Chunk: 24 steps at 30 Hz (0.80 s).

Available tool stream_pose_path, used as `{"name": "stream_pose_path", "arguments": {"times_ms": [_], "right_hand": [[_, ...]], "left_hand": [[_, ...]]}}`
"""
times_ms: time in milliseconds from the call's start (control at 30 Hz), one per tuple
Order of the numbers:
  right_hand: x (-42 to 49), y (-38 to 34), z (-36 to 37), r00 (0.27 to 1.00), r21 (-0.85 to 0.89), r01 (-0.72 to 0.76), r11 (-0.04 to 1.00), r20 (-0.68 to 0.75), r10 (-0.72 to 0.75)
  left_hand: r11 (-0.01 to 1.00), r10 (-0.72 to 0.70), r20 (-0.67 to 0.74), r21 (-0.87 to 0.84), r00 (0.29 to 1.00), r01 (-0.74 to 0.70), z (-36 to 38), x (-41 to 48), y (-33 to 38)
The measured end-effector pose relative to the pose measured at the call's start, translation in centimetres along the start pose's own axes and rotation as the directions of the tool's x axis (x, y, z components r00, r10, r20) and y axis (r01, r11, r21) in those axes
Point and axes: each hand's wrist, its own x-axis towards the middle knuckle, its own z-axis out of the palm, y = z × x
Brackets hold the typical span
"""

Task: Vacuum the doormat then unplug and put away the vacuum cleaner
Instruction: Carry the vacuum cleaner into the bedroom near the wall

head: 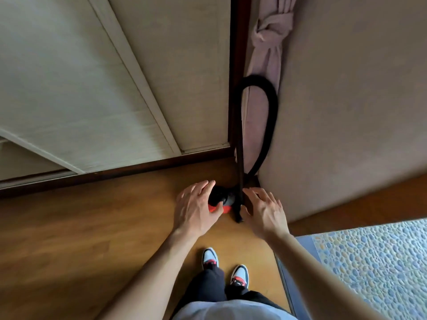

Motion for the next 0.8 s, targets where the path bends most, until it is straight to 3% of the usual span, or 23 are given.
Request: {"name": "stream_pose_path", "arguments": {"times_ms": [433, 667, 800], "right_hand": [[6.7, 0.8, 3.9, 0.993, 0.033, -0.117, 0.993, 0.03, 0.116], [10.6, 4.2, 12.4, 0.987, 0.084, -0.157, 0.984, 0.059, 0.152], [13.9, 7.9, 17.7, 0.987, 0.181, -0.156, 0.971, 0.053, 0.149]], "left_hand": [[0.996, 0.041, 0.139, -0.089, 0.989, -0.029, 4.2, 7.7, -6.3], [0.977, 0.015, 0.296, -0.206, 0.955, 0.048, 12.7, 11.2, -11.5], [0.972, 0.085, 0.321, -0.236, 0.943, -0.007, 19.6, 13.5, -13.5]]}}
